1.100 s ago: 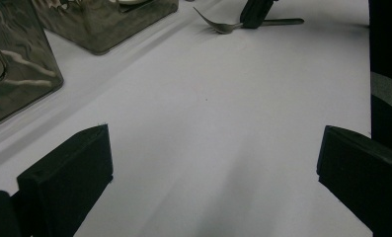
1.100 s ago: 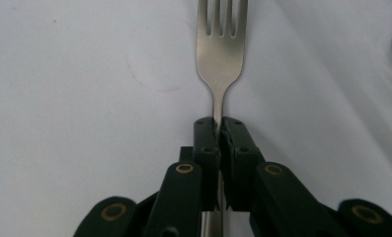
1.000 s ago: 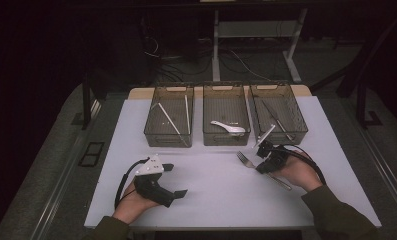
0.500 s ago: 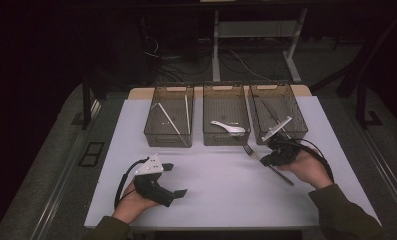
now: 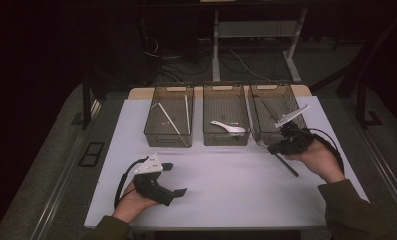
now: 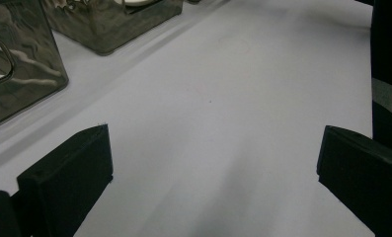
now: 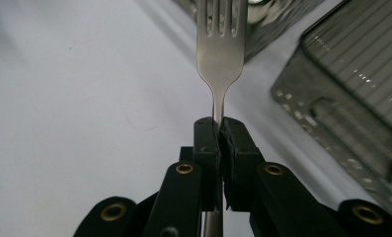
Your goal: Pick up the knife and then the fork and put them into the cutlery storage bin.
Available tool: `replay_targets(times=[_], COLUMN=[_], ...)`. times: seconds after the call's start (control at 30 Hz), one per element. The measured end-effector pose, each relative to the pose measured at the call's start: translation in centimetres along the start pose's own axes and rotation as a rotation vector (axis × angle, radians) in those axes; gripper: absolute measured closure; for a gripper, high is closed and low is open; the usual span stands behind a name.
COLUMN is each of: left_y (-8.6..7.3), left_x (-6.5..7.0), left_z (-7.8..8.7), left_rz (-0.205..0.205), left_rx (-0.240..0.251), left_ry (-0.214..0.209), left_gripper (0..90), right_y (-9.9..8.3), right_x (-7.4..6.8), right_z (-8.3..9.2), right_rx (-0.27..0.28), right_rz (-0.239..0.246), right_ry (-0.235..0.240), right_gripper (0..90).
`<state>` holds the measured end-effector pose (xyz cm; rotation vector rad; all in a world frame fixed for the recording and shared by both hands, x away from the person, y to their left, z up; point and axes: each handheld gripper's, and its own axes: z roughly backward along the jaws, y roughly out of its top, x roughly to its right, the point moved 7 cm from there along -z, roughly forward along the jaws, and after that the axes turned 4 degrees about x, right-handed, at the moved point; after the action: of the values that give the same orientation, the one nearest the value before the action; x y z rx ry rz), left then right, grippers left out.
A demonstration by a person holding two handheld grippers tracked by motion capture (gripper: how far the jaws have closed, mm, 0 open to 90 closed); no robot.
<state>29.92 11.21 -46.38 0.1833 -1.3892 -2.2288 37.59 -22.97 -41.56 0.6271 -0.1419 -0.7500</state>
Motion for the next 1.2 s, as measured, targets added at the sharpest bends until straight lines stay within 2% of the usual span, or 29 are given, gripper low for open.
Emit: replay_targets(times=[0.17,0.37,0.63,1.0,1.2], left_y=[0.0,0.1,0.1,0.2,0.2], left_x=[0.0,0.1,0.2,0.1,0.1], left_z=[0.0,0.0,0.0,0.0,0.0], left_rz=[-0.001,-0.003,-0.001,-0.002,0.000], left_rx=[0.000,0.004,0.004,0.006,0.007], left_ry=[0.001,-0.002,-0.003,-0.004,-0.006], left_gripper=[0.0,0.0,0.0,0.0,0.0], right_y=[1.2,3.0,5.5,8.2,8.7], right_x=[1.0,2.8,6.1,11.5,13.5], right_z=[1.4,2.6,3.3,2.8,1.5], right_rx=[0.052,0.078,0.111,0.143,0.150], right_rz=[-0.021,-0.043,-0.094,-0.185,-0.234], right_ry=[-0.013,-0.046,-0.108,-0.207,-0.241], right_gripper=[85.4,85.4,85.4,85.4,85.4])
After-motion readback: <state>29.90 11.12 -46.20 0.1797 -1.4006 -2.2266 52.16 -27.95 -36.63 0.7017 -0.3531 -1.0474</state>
